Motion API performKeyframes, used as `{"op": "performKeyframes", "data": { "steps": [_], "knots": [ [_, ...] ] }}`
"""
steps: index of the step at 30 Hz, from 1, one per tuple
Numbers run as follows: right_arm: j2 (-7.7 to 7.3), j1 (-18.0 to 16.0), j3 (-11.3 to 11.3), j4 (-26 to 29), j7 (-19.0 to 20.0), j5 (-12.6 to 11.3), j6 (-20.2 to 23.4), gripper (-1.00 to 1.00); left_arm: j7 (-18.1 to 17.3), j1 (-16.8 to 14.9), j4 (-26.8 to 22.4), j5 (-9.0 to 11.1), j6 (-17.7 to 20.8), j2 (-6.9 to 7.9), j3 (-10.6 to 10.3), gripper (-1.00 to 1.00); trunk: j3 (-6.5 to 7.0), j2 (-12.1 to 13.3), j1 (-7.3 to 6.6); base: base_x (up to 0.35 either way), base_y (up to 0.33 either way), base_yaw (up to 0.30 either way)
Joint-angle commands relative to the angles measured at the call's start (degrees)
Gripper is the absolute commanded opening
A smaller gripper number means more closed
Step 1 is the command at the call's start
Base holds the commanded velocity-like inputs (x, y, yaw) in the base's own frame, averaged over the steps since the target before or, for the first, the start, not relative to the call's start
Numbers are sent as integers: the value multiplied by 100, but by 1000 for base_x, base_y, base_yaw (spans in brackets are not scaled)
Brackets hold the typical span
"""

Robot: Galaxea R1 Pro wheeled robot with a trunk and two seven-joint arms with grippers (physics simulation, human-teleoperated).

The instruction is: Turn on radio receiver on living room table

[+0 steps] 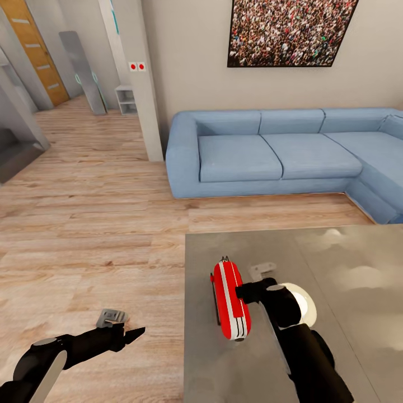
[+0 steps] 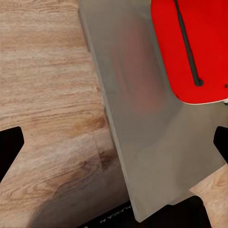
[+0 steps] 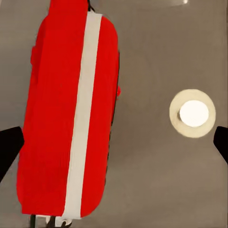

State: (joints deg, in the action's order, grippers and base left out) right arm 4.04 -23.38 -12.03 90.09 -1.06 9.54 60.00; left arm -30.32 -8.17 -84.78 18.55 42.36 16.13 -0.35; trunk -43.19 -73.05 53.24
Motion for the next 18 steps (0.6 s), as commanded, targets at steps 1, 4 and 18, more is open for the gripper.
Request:
{"op": "performKeyframes", "data": {
  "steps": [1, 4, 18],
  "knots": [
    [54, -86, 0, 0, 0, 2, 0, 100, 0, 0, 0, 0, 0, 0, 0, 100, 0, 0, 0, 0, 0, 0],
    [199, -276, -1, 0, -5, 3, 0, 100, 0, 0, -1, 0, 0, -2, 0, 100, 0, 0, 0, 0, 0, 0],
    [596, -722, -1, -72, -207, 633, 0, 100, -1, 0, -2, 0, 0, -4, 0, 100, 0, 0, 0, 0, 0, 0]
  ]
}}
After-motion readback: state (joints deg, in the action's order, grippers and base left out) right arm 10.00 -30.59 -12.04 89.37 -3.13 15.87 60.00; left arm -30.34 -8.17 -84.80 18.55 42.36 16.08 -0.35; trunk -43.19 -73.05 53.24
